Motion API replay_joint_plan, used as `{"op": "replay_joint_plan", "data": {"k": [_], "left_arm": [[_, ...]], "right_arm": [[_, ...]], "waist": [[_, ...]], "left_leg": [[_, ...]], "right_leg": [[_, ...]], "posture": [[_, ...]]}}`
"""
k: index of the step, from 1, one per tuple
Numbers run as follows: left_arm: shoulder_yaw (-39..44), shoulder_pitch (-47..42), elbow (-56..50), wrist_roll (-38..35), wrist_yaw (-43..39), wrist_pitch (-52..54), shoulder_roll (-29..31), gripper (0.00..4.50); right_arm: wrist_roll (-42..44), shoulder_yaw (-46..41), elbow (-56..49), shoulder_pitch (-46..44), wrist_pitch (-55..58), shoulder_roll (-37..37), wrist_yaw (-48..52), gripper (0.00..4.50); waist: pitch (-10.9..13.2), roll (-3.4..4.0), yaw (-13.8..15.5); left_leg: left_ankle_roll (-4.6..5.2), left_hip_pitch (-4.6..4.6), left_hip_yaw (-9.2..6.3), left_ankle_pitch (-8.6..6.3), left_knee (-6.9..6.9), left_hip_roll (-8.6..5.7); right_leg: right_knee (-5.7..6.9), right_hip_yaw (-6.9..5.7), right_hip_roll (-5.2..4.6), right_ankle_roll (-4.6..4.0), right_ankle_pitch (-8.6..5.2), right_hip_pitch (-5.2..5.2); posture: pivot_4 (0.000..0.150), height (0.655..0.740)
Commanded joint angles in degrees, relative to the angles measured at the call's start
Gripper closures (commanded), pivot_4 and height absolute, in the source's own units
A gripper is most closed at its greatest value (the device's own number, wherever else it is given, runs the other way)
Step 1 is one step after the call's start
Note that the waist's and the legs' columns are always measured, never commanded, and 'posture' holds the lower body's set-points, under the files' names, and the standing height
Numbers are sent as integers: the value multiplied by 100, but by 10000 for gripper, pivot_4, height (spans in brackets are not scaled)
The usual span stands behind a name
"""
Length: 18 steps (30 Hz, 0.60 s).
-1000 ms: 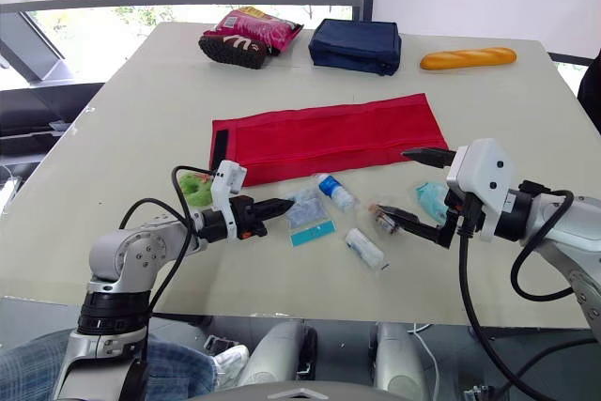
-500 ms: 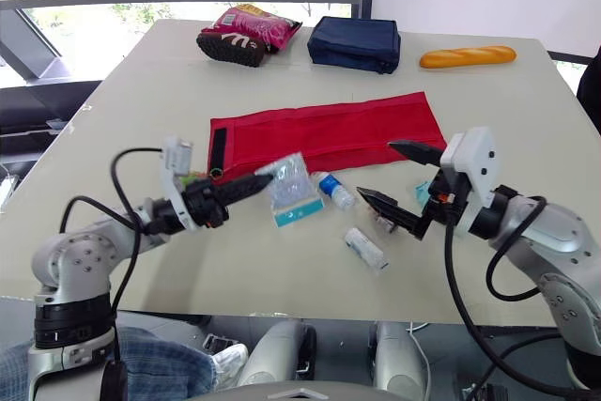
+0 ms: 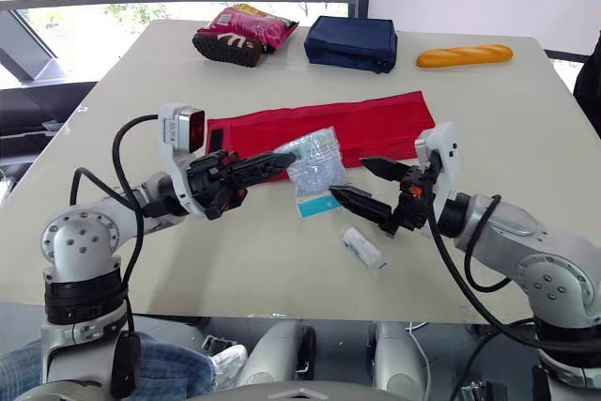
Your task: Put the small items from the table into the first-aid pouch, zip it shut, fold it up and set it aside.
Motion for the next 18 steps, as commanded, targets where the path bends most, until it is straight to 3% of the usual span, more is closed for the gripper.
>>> {"op": "replay_joint_plan", "data": {"k": [1, 3, 5, 7, 11, 18], "left_arm": [[-39, -128, -27, -68, 46, -180, -24, 44484], [-131, -141, 8, 28, 94, -227, -31, 45000], [-191, -124, 11, 63, 94, -269, -21, 45000], [-206, -101, 9, 56, 79, -295, -3, 45000], [-209, -74, 80, 130, 116, -366, 3, 45000], [-297, -4, 280, 780, 227, -684, 124, 45000]], "right_arm": [[545, 49, -103, -197, 78, 15, -251, 0], [593, 116, -122, -233, 63, 43, -364, 5096], [716, 131, -117, -274, 1, 101, -483, 13514], [819, 125, -113, -314, -29, 120, -581, 26936], [939, 120, -127, -334, -8, 38, -648, 43865], [911, 57, -54, -302, -23, -99, -742, 44063]], "waist": [[0, 0, 2], [0, 0, 1], [0, 0, 5], [0, 0, 5], [0, 0, 3], [0, 0, 4]], "left_leg": [[0, 0, 0, 0, -1, 0], [0, -1, 0, 0, -1, 0], [0, -2, 0, 0, -1, -1], [0, -3, 0, 0, -1, -1], [0, -3, 0, 0, -1, -1], [0, -3, 1, 0, -1, -2]], "right_leg": [[0, 0, 0, 0, 0, 0], [-1, 0, 0, 0, 0, 0], [-1, 3, -1, 1, 0, 0], [-1, 6, -1, 2, 0, 0], [-1, 8, 0, 2, -1, 0], [-1, 9, 2, 4, -3, -1]], "posture": [[1500, 7164], [1500, 7164], [1500, 7164], [1500, 7164], [1500, 7164], [1500, 7164]]}}
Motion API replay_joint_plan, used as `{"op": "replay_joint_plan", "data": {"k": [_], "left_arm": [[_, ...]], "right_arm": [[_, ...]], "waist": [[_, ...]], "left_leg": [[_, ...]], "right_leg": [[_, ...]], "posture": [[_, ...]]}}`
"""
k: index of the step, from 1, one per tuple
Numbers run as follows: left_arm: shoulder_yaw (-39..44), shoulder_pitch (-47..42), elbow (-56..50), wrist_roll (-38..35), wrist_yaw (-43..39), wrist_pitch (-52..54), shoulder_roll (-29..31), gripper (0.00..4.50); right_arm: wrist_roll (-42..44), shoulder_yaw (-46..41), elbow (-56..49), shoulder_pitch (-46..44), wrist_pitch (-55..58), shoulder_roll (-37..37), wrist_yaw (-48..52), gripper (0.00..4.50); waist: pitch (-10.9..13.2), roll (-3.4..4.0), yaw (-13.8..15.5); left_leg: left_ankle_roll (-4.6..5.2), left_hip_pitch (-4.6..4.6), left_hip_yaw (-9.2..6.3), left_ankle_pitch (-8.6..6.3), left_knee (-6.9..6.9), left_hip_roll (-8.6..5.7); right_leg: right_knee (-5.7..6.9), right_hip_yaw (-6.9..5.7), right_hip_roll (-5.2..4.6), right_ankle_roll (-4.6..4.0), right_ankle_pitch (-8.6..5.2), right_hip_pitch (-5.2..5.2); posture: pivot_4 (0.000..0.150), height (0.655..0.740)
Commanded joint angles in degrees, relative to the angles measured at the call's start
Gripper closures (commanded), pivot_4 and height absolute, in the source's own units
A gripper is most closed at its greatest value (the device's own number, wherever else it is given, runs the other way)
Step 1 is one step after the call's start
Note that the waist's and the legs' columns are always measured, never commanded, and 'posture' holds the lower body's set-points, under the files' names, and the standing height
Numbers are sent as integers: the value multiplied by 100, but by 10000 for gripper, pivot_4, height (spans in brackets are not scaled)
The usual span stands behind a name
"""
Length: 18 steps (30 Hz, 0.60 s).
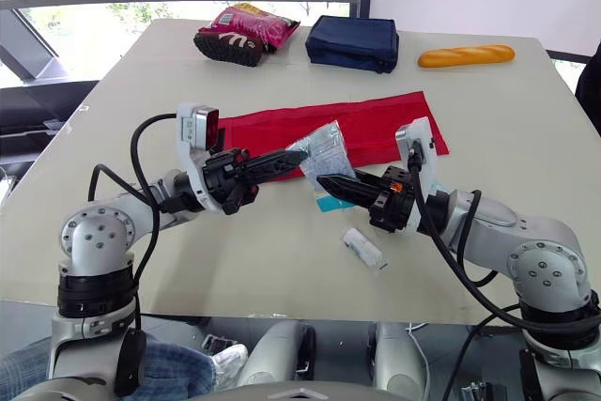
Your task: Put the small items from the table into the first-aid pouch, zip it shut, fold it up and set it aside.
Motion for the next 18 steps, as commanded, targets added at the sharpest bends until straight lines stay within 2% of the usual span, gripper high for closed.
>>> {"op": "replay_joint_plan", "data": {"k": [1, 2, 4, 6, 7, 8, 12, 14, 18], "left_arm": [[121, -15, 201, 449, 100, -292, 173, 45000], [142, -21, 257, 592, 84, -366, 246, 39310], [121, -14, 385, 1037, 47, -598, 455, 33996], [18, 9, 506, 1526, -58, -901, 654, 25901], [-61, 23, 712, 2007, -36, -1255, 798, 25520], [-169, 36, 907, 2483, -53, -1609, 954, 19560], [-688, -97, 1910, 4238, 117, -3066, 1320, 4519], [-890, -254, 2369, 4881, 296, -3564, 1336, 815], [-1506, -459, 3003, 5982, 313, -4391, 1389, 815]], "right_arm": [[25, -146, -73, -22, -118, -115, -57, 44067], [-25, -163, -47, 5, -118, -147, -89, 44067], [-113, -226, 10, 82, -143, -206, -127, 44067], [-173, -271, 47, 138, -173, -246, -152, 44067], [-217, -323, 74, 208, -181, -281, -199, 44067], [-278, -366, 94, 275, -195, -313, -214, 44067], [-463, -448, 94, 489, -286, -366, -208, 44067], [-525, -472, 69, 528, -329, -335, -222, 44067], [-534, -527, -64, 525, -404, -313, -294, 44067]], "waist": [[0, 0, 1], [0, 0, 0], [0, 0, -6], [0, 0, -1], [0, 1, 2], [0, 1, 3], [1, 2, 11], [1, 1, 9], [1, 0, 18]], "left_leg": [[0, -1, 0, 0, 0, 0], [0, 0, 0, 0, 0, 0], [0, 0, 1, 0, 0, 0], [0, -1, 2, 0, -1, 0], [0, -1, 2, 0, -2, 0], [0, -1, 3, 0, -3, 1], [0, -11, 12, 0, -7, 1], [0, -38, 11, 0, -3, 4], [0, -78, 1, 0, 0, -1]], "right_leg": [[0, 0, 0, -1, 0, -1], [0, 0, 0, 0, 0, -1], [0, 0, 5, 0, 0, -2], [0, 0, 9, 3, -3, -4], [0, 0, 9, 2, -2, -4], [-1, 1, 9, 2, -2, -5], [-3, 5, 8, -5, 2, -19], [-4, 5, 5, -4, 5, -42], [-3, 2, 2, 16, 20, -72]], "posture": [[1500, 7164], [1500, 7164], [1500, 7164], [1500, 7164], [1500, 7164], [1500, 7164], [1500, 7164], [1500, 7164], [1500, 7164]]}}
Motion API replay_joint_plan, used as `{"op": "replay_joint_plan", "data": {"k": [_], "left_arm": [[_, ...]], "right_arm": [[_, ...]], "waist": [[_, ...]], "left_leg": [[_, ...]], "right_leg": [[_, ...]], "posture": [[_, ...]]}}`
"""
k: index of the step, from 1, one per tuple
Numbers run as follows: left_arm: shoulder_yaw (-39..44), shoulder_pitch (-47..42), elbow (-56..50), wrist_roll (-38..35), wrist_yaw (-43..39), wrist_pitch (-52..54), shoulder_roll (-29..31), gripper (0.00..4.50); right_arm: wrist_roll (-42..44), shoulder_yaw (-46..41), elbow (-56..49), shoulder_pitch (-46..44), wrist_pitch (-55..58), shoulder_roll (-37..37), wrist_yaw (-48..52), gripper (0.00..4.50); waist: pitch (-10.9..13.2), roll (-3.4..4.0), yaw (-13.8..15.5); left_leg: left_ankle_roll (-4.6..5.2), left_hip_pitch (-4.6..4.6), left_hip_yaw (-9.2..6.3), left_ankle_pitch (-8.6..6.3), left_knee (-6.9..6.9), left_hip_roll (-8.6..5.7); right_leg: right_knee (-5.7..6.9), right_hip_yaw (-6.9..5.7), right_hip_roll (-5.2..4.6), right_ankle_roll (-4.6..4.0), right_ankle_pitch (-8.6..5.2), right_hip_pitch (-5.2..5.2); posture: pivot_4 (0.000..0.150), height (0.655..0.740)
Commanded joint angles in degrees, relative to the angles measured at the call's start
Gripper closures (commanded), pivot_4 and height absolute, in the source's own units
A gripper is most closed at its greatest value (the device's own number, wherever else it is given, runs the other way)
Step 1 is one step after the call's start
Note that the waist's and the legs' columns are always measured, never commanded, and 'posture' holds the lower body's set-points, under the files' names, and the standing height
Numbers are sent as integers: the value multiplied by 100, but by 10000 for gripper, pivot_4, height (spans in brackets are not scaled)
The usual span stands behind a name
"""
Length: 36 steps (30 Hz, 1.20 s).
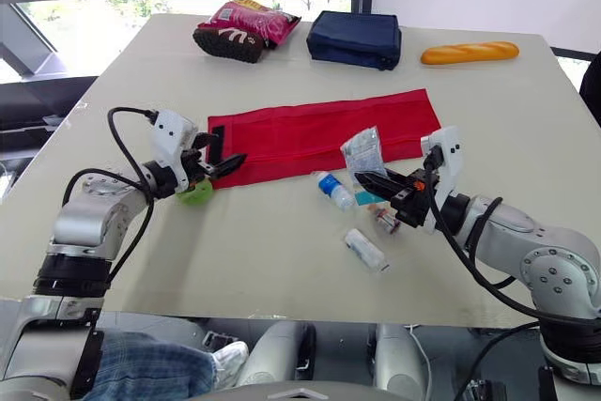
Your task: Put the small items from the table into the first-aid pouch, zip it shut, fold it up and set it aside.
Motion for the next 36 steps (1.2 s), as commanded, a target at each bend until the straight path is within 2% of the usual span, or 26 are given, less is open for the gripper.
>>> {"op": "replay_joint_plan", "data": {"k": [1, 8, 13, 22, 25, 32, 34, 36], "left_arm": [[-342, -186, 305, 741, -60, -686, 77, 815], [-758, -181, 444, 1608, -416, -1205, 200, 815], [-675, -29, 213, 1825, -473, -1192, 226, 815], [-892, -40, 491, 2499, -46, -1294, -106, 815], [-914, -1, 518, 2590, 28, -1239, -244, 7514], [-746, 185, 370, 2620, 188, -1284, -427, 39384], [-691, 255, 294, 2595, 229, -1320, -451, 44502], [-649, 323, 209, 2572, 262, -1321, -470, 44502]], "right_arm": [[27, -224, -301, -15, -172, -6, -39, 44067], [63, -278, -435, 51, -225, -90, -162, 44067], [89, -303, -463, 81, -259, -124, -194, 44067], [51, -258, -423, -15, -242, -88, -193, 44067], [57, -275, -439, 2, -238, -108, -189, 44067], [87, -285, -471, 10, -226, -123, -229, 44067], [92, -283, -481, 23, -225, -122, -239, 44067], [102, -285, -490, 33, -224, -126, -247, 44067]], "waist": [[0, 0, -14], [0, 0, -19], [0, 0, -23], [-8, 8, -9], [-12, 15, -9], [-13, 16, -19], [-13, 16, -22], [-13, 16, -25]], "left_leg": [[0, 0, 0, 0, 0, 1], [2, 1, 1, -1, -1, 4], [2, 7, 3, -1, 1, 6], [2, 14, 1, 0, 5, 6], [3, 21, 0, 0, 11, 5], [2, 40, -3, 2, 14, 13], [2, 41, -3, 2, 14, 14], [2, 40, -2, 2, 13, 14]], "right_leg": [[-1, 2, -1, 0, 0, 0], [1, 2, -1, 1, 0, 0], [5, 3, -3, 2, 0, 1], [10, 3, -2, 3, 0, 6], [12, 2, -2, 5, 0, 15], [16, 0, 4, 6, -1, 31], [16, 0, 5, 4, 0, 31], [16, 1, 4, 4, 1, 31]], "posture": [[1500, 7164], [1500, 7164], [1500, 7164], [1500, 7164], [1500, 7164], [1500, 7164], [1500, 7164], [1500, 7164]]}}
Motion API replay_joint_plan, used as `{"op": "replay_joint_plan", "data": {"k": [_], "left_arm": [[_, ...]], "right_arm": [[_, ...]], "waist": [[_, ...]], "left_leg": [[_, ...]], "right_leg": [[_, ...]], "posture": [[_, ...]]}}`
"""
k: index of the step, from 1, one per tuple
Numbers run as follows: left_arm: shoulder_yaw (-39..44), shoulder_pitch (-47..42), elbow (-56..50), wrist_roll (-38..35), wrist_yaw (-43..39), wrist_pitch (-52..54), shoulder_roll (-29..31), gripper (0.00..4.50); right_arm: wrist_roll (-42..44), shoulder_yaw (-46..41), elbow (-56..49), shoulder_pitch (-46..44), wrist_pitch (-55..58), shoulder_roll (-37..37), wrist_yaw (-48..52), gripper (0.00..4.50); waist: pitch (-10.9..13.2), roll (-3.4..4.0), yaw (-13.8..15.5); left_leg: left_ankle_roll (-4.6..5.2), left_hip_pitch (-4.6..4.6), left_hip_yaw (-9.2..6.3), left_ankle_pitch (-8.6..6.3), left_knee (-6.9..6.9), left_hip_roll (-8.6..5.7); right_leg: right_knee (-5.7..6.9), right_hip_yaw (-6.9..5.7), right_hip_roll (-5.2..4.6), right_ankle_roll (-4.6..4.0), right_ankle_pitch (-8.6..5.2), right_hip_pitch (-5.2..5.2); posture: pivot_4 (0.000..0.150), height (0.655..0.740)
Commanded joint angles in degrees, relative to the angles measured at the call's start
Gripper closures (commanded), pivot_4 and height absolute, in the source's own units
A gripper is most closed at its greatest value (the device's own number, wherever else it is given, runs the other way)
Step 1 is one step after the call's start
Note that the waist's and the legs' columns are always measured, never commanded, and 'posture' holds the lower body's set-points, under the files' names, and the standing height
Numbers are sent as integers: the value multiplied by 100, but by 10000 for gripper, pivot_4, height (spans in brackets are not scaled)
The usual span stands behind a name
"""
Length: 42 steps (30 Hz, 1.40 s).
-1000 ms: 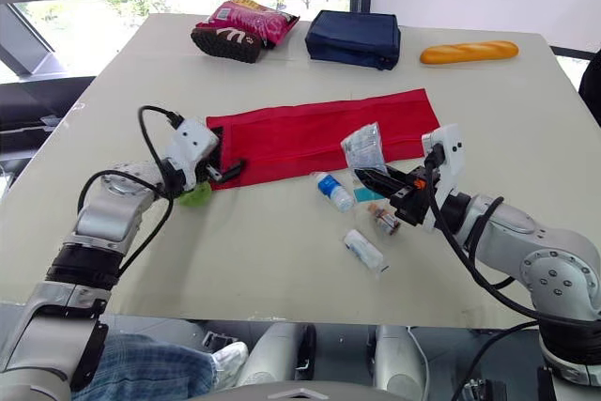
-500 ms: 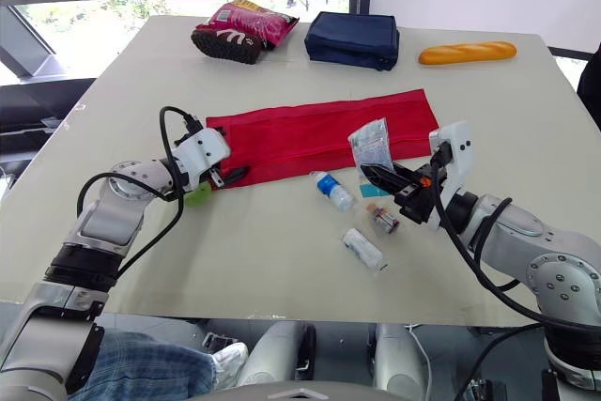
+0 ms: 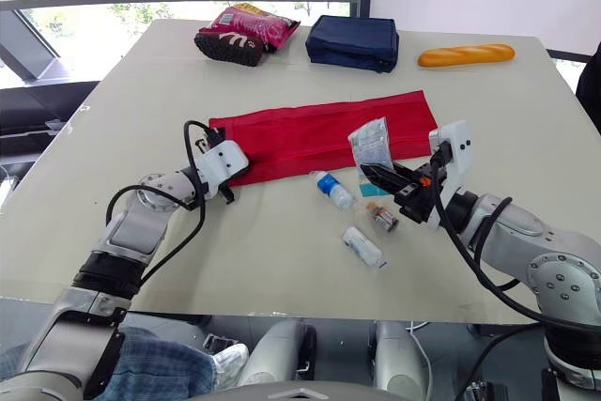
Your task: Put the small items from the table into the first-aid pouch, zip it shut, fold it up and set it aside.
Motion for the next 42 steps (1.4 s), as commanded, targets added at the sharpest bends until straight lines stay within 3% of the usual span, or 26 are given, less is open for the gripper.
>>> {"op": "replay_joint_plan", "data": {"k": [1, 10, 16, 22, 23, 26, 31, 32, 33, 42], "left_arm": [[89, 246, -123, 49, 91, 47, -38, 44502], [493, 556, -635, -90, 492, -253, -179, 44502], [738, 702, -1063, -533, 244, -298, -249, 44502], [744, 944, -1101, -344, 202, -536, -56, 44502], [728, 972, -1076, -243, 258, -619, -6, 38580], [682, 1074, -1077, -9, 424, -736, 21, 29085], [628, 1140, -1054, 170, 566, -817, -26, 5183], [625, 1134, -1037, 169, 554, -804, -28, 2427], [622, 1123, -1016, 171, 538, -806, -27, 256], [501, 907, -741, 239, 282, -890, 33, 256]], "right_arm": [[107, -130, -238, -51, -94, -50, -5, 44067], [109, -73, -185, -114, -60, -52, 31, 44067], [72, -15, -113, -195, -43, -32, 113, 44067], [-18, 55, -58, -249, -66, 38, 168, 44067], [-33, 70, -58, -253, -72, 56, 169, 44067], [-61, 95, -84, -244, -93, 111, 147, 44067], [-99, 83, -135, -203, -94, 149, 123, 44067], [-89, 67, -143, -195, -95, 149, 111, 44067], [-79, 57, -147, -193, -93, 147, 100, 44067], [-110, 61, -183, -161, -133, 210, 22, 44067]], "waist": [[0, 0, -1], [0, 0, -6], [1, -1, -3], [2, -1, -3], [2, -2, -6], [2, -2, -2], [2, -2, 11], [2, -2, 11], [1, -1, 10], [1, -1, 13]], "left_leg": [[0, -3, 1, 0, 0, -1], [0, -9, 0, -1, -1, -2], [0, -18, -6, -1, -1, -3], [0, -21, -13, -1, -1, -7], [0, -23, -13, -1, -1, -7], [0, -22, -15, -1, -1, -7], [0, -21, -15, 0, 0, -7], [0, -21, -15, -1, 0, -8], [0, -20, -16, -1, 1, -8], [0, -20, -15, 0, 1, -9]], "right_leg": [[-1, 0, -1, 0, 0, -1], [-4, -1, -4, -2, 1, -4], [-5, -6, -4, -2, 1, -8], [-7, -12, -5, -2, 1, -7], [-7, -11, -5, -2, 1, -8], [-6, -13, -4, -3, 1, -8], [-6, -14, -6, -2, 1, -6], [-6, -14, -7, -2, 1, -6], [-6, -14, -7, -2, 1, -6], [-4, -14, -7, -2, 1, -5]], "posture": [[1500, 7164], [1500, 7164], [1500, 7164], [1500, 7164], [1500, 7164], [1500, 7164], [1500, 7164], [1500, 7164], [1500, 7164], [1500, 7164]]}}
